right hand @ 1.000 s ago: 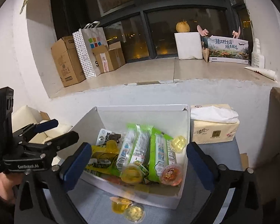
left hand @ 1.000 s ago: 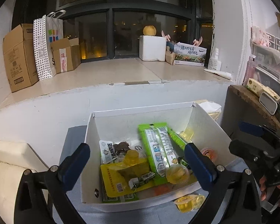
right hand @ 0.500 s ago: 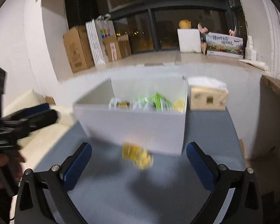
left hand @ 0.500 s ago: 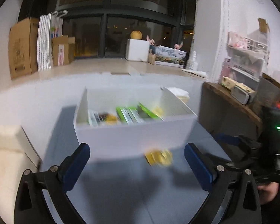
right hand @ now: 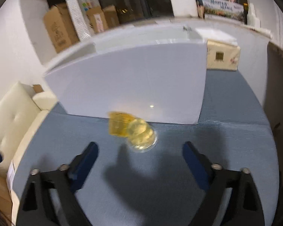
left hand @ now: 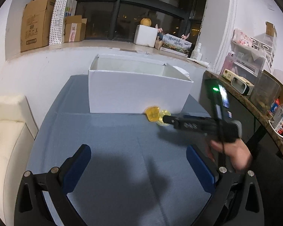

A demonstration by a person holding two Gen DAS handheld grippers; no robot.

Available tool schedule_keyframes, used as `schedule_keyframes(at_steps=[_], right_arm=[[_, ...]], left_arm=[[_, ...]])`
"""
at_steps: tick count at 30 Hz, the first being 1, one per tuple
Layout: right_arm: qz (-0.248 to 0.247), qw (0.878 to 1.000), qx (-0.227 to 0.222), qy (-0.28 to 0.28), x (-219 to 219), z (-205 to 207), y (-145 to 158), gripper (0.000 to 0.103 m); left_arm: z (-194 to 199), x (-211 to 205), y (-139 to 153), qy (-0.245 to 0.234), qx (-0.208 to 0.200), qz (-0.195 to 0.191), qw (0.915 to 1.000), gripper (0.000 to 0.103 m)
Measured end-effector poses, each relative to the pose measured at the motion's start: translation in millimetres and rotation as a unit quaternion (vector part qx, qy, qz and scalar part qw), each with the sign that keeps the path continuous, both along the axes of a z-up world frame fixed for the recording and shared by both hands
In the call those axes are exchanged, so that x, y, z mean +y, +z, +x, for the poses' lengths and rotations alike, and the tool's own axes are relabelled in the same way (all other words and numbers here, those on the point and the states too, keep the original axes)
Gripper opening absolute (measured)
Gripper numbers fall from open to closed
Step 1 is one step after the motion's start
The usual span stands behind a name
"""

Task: Organize snacks
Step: 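Return to the table and grasp a clear jelly cup with the right tool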

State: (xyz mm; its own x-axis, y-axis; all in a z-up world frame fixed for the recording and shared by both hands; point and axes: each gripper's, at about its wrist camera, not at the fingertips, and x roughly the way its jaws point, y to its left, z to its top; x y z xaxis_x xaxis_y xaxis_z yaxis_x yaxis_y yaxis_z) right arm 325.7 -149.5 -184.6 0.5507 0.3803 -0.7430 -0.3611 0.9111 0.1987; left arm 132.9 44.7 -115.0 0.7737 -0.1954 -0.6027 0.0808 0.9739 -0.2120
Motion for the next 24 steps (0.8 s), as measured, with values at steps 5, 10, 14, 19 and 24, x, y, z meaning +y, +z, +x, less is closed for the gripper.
schedule_keyframes(at_steps=[5, 10, 14, 19, 24], right_arm=[[-0.02, 0.999, 0.009, 0.025, 12.9, 16.3, -8.2, 0.044], [-0.031, 0.999, -0.013, 0.037, 16.1, 11.4, -4.8, 0.036], [-0.018, 0.999, -0.027, 0.036, 7.0, 3.0, 3.8, 0.036], [-0.01, 0.997, -0.061, 0.045, -10.1, -23.6, 24.1, 0.036], [0.012, 0.997, -0.073, 0.035, -41.7, -53.0, 42.0, 0.036]], left_arm=[[1.6, 1.0, -4.1, -0.004, 0.005, 0.001, 1.0, 0.103], [10.8, 4.0, -4.8, 0.001, 0.008, -0.002, 1.0, 0.103], [16.6, 1.4, -6.9, 0.002, 0.012, 0.005, 0.9999, 0.103], [35.4, -4.5, -11.5, -0.003, 0.022, 0.002, 0.9997, 0.103], [80.7, -21.1, -23.8, -0.004, 0.045, 0.018, 0.9988, 0.103]])
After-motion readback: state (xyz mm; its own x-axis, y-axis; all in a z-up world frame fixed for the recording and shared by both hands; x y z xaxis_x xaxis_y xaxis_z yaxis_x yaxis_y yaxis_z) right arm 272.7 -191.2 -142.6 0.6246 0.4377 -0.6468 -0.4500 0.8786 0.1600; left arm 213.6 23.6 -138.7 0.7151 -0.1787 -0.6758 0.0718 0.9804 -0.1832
